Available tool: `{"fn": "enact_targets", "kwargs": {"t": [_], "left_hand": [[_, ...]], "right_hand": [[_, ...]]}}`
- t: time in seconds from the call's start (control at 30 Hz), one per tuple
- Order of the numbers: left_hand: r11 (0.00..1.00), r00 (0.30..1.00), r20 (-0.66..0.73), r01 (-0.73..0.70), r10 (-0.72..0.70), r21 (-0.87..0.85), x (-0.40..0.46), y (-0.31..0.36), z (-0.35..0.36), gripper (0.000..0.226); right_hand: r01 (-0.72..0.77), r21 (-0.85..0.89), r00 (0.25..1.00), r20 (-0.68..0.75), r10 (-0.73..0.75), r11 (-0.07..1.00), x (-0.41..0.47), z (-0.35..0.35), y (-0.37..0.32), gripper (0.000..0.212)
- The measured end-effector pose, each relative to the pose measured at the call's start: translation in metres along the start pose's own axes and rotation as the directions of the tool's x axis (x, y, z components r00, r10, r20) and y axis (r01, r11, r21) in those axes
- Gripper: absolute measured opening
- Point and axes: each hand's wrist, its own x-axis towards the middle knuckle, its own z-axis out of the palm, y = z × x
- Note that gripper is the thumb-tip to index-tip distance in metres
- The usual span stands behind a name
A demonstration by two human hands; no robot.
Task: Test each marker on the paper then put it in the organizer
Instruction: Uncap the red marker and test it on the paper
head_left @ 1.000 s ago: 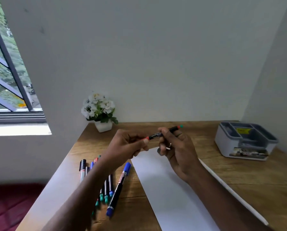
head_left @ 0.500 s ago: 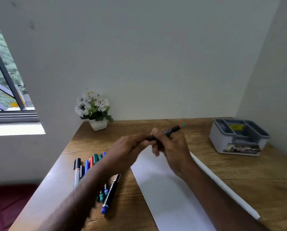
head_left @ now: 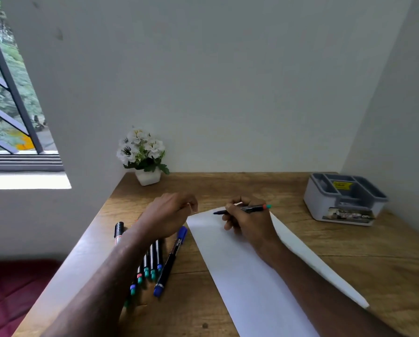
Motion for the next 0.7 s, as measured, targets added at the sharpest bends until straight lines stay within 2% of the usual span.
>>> {"fn": "enact_targets", "kwargs": {"t": [0.13,0.23,0.4,0.53,0.7], "left_hand": [[0.997,0.998,0.018,0.062,-0.063,0.048,0.0,-0.003,0.002,0.019],[0.987,0.994,-0.014,0.108,-0.107,0.116,0.001,-0.004,0.003,0.008],[0.964,0.982,0.035,0.173,-0.184,0.202,0.002,-0.005,0.009,0.044],[0.957,0.98,0.052,0.177,-0.193,0.232,0.002,0.0,0.011,0.049],[0.955,0.979,0.053,0.181,-0.198,0.237,0.003,0.003,0.01,0.048]], "right_hand": [[0.052,-0.15,0.998,0.052,-0.045,0.987,-0.011,-0.001,-0.003,0.014],[0.076,-0.186,0.994,0.088,-0.061,0.98,-0.023,-0.012,-0.007,0.016],[0.127,-0.242,0.988,0.115,-0.102,0.962,-0.038,-0.034,-0.003,0.018],[0.142,-0.296,0.985,0.136,-0.105,0.945,-0.04,-0.039,-0.004,0.015],[0.279,-0.439,0.95,0.254,-0.179,0.854,-0.032,-0.017,-0.016,0.011]]}}
